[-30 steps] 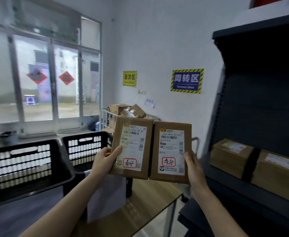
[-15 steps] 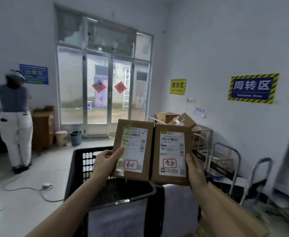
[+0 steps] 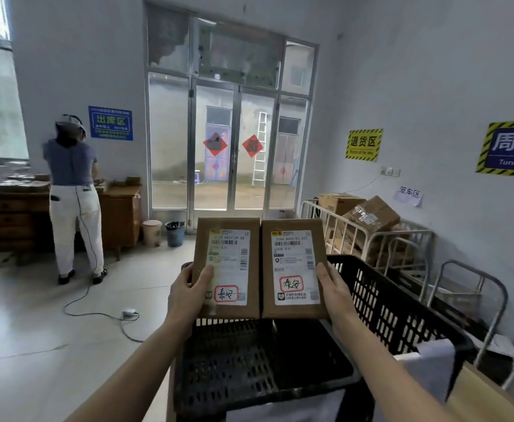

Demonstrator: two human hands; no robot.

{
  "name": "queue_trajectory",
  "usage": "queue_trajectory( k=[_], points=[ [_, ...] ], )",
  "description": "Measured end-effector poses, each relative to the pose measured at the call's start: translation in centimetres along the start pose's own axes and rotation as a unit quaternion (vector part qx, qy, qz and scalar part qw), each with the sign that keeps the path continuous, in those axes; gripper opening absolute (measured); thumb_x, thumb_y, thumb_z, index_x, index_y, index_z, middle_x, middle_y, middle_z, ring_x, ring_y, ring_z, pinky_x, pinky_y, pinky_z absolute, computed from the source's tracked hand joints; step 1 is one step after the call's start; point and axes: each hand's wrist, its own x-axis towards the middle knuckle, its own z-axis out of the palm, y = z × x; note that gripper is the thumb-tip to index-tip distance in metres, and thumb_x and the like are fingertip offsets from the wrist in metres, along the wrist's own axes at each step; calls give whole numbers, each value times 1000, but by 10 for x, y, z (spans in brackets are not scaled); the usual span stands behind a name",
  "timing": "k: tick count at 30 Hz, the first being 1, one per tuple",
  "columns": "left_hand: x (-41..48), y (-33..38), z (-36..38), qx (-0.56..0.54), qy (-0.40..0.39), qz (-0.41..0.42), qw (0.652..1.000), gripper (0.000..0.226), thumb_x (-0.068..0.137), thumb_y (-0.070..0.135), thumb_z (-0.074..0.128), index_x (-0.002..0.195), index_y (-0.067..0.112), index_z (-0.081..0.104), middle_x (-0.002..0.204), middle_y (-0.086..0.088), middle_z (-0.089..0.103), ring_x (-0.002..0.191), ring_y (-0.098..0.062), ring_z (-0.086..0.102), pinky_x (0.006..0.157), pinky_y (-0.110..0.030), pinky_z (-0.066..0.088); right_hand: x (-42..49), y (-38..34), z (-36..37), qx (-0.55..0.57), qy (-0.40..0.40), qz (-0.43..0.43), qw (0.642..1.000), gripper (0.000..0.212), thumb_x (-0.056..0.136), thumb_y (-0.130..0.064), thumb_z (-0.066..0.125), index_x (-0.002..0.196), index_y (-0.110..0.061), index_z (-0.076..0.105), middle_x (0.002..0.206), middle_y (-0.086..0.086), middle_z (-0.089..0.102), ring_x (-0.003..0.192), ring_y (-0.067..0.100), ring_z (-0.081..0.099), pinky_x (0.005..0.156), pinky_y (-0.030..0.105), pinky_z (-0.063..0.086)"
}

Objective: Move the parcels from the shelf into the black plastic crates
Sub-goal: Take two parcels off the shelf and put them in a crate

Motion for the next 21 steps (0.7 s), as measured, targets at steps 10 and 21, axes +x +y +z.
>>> queue_trajectory(
  k=[10,21],
  points=[
    [68,-80,28,144,102,-97,980,52,92,53,39,128,16,47,114,-7,64,106,-28,58,96,-43,45,96,79,27,-55,-31,84,994,18,93,-40,51,110,-36,54,88,-7,71,71,8,71,53,18,51],
    [116,-183,50,220,127,-250,934,52,96,42,38,137,10,40,128,-15,57,118,-33,53,98,-39,41,148,216,39,-68,-64,271,958,29,96,-37,44,117,-22,58,87,2,72,76,15,70,56,22,51]
  ],
)
